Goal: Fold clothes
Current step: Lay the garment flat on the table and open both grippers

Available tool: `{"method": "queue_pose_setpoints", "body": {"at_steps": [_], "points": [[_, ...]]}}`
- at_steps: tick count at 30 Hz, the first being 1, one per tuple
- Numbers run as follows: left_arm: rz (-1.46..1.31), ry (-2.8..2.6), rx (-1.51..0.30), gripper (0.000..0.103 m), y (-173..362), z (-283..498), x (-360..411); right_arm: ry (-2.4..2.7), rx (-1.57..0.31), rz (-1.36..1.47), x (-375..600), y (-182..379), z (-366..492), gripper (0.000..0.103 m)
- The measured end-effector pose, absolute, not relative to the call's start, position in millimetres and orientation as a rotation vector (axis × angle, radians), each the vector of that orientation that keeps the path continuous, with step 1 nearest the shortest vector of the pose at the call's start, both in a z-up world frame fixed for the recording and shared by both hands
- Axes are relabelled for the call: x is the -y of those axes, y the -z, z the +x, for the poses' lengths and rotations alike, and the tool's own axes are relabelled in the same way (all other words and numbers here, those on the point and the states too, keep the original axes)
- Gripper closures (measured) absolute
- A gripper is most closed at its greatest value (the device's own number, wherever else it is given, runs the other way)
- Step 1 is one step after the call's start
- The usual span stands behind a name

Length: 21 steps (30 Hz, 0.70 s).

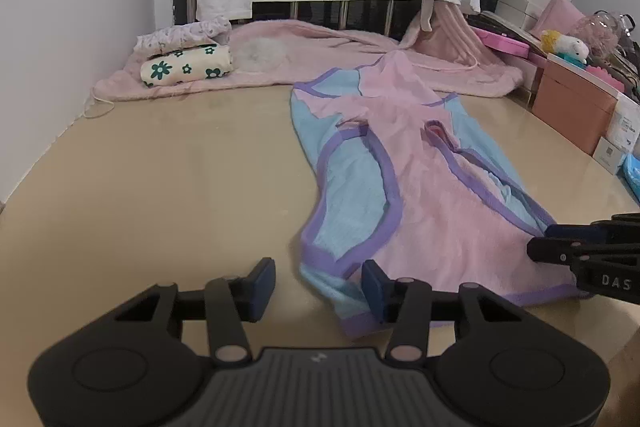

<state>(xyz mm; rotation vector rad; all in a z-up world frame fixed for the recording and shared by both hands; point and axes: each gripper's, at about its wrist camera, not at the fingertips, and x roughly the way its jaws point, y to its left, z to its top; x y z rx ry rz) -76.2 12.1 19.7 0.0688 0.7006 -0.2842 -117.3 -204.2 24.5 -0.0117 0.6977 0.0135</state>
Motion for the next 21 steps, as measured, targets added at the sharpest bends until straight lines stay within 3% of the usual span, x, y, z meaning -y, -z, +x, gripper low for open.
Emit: {"method": "queue_pose_setpoints", "body": {"at_steps": [3, 6, 10, 13, 15, 17, 21], "points": [[0.106, 0.274, -0.701, 0.074, -21.0, -89.0, -19.1, -0.017, -0.707, -0.005, 200.4, -21.2, -126.2, 0.089], [0.078, 0.257, -0.747, 0.089, -31.1, -105.6, -30.7, -0.022, -0.703, -0.021, 199.1, -26.9, -118.8, 0.090], [0.017, 0.279, -0.703, 0.085, -61.8, -119.1, -48.0, -0.028, -0.697, -0.043, 197.4, -34.6, -108.7, 0.085], [-0.001, 0.320, -0.643, 0.052, -79.5, -92.8, -47.1, -0.032, -0.692, -0.059, 196.2, -40.4, -101.1, 0.071], [0.032, 0.338, -0.640, 0.056, -77.7, -60.2, -34.3, -0.035, -0.689, -0.070, 195.3, -44.2, -96.0, 0.069], [0.036, 0.344, -0.678, 0.073, -64.5, -34.8, -20.9, -0.038, -0.686, -0.081, 194.5, -48.1, -91.0, 0.069], [0.076, 0.320, -0.726, 0.080, -38.0, -5.5, 1.3, -0.014, -0.678, -0.064, 200.6, -48.5, -85.5, 0.073]]}}
